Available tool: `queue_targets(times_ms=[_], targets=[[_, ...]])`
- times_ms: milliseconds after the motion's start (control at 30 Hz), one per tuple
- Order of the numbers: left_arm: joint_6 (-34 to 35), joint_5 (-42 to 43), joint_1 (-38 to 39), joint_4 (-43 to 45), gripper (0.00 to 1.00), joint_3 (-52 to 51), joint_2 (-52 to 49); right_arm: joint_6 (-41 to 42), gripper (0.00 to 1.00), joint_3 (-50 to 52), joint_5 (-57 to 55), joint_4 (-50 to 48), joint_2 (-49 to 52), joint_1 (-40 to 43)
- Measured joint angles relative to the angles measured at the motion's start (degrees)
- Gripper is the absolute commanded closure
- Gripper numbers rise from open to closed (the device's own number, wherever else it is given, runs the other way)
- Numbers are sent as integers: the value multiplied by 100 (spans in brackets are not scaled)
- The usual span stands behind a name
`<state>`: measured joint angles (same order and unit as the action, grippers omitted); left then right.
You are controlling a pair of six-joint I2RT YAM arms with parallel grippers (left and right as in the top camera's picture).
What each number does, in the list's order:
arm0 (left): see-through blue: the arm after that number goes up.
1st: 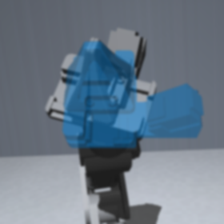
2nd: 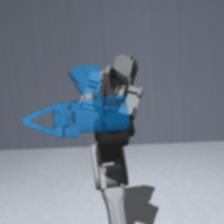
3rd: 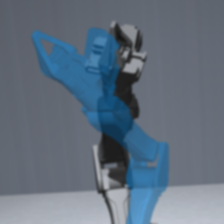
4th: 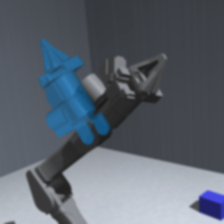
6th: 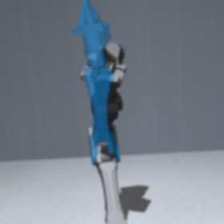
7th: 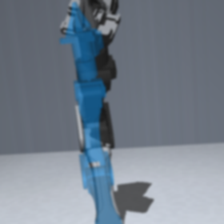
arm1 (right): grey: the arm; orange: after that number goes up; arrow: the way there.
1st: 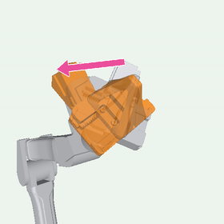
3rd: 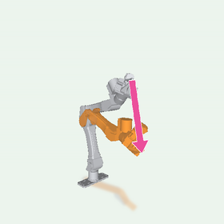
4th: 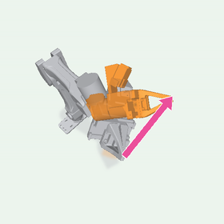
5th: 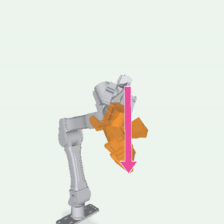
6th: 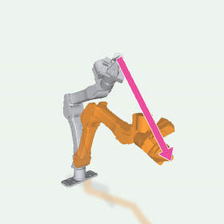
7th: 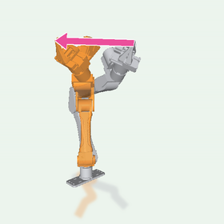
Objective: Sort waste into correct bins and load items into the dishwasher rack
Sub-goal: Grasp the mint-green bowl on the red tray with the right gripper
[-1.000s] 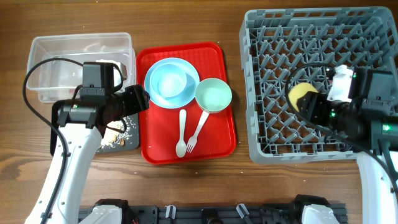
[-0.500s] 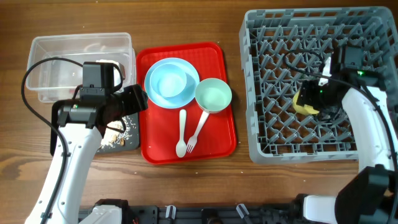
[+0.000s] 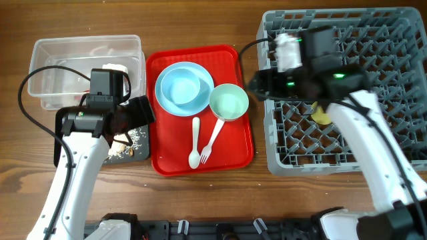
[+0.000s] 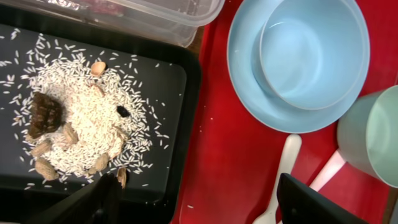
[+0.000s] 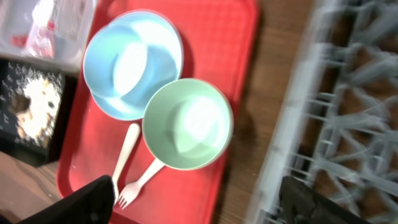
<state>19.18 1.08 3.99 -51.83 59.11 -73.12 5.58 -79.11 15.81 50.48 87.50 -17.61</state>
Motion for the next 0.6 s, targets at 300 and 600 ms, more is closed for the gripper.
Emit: queue_targets(times_ms=[300, 600], targets=[[42, -129, 2, -11, 17, 0, 0, 1285, 60, -2, -1078, -675, 2212, -662], [44, -129, 2, -9, 17, 0, 0, 1631, 96, -2, -1091, -684, 2575, -662]])
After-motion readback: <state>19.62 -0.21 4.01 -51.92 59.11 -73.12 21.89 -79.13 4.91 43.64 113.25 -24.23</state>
